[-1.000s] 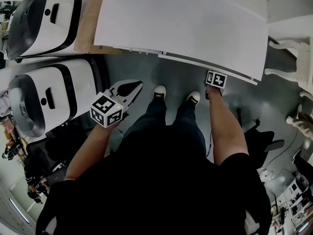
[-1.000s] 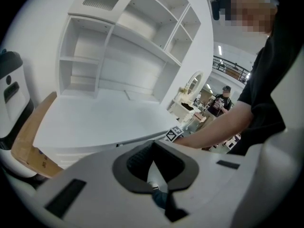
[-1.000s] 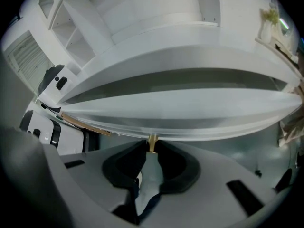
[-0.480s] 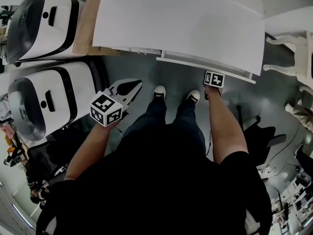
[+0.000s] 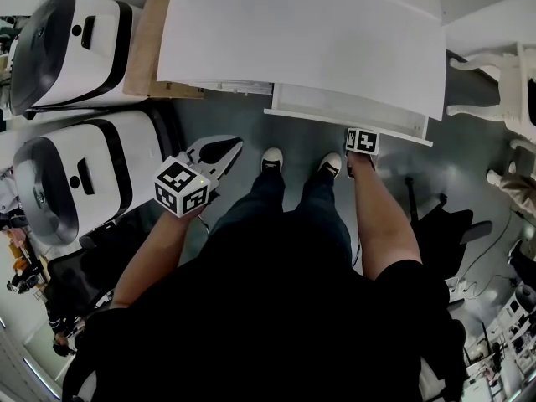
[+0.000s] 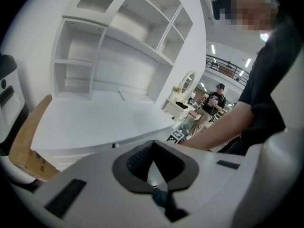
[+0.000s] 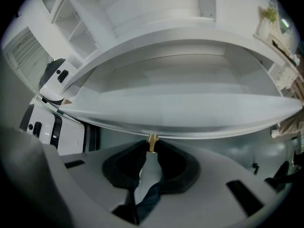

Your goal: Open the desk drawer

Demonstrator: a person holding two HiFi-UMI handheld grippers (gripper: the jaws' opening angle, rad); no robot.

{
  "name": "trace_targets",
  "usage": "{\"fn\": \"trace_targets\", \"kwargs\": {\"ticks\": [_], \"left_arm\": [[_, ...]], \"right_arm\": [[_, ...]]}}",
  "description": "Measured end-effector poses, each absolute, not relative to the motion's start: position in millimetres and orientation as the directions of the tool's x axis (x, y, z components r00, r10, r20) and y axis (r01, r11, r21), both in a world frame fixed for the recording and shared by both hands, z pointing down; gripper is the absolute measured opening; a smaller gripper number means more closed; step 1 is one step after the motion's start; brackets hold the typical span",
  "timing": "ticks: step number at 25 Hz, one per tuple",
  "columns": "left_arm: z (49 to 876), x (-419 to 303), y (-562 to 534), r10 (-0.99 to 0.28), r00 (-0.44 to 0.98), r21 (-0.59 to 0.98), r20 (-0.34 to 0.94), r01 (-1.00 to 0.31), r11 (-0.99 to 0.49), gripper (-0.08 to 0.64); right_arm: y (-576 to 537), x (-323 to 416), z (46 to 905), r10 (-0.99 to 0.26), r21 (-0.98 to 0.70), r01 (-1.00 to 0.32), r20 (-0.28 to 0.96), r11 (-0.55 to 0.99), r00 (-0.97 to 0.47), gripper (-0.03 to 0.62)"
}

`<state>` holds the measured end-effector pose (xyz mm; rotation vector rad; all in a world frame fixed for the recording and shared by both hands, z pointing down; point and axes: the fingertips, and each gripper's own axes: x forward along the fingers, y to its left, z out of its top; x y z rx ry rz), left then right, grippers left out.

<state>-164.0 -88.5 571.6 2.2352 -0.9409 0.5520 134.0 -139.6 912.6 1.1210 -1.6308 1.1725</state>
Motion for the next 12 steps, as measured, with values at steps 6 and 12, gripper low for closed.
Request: {"fn": "trace_targets", "kwargs": {"ticks": [6,12], "left_arm": [[570,-162,-79,-0.467,0.663,0.393,0.585,-0.735,-0.552,0.008],[569,-158,-69,-0.45,0.675,0.392,0.585,-0.721,-0.571,0.008]], "right_arm": [[-117,135,913,-0.188,-0.242,-0.956,0.944,0.164,-0.271,0.075],[-94,136,913,-0.182,-0.243,-0.957,0.946,0.159,-0.27,0.075]]}}
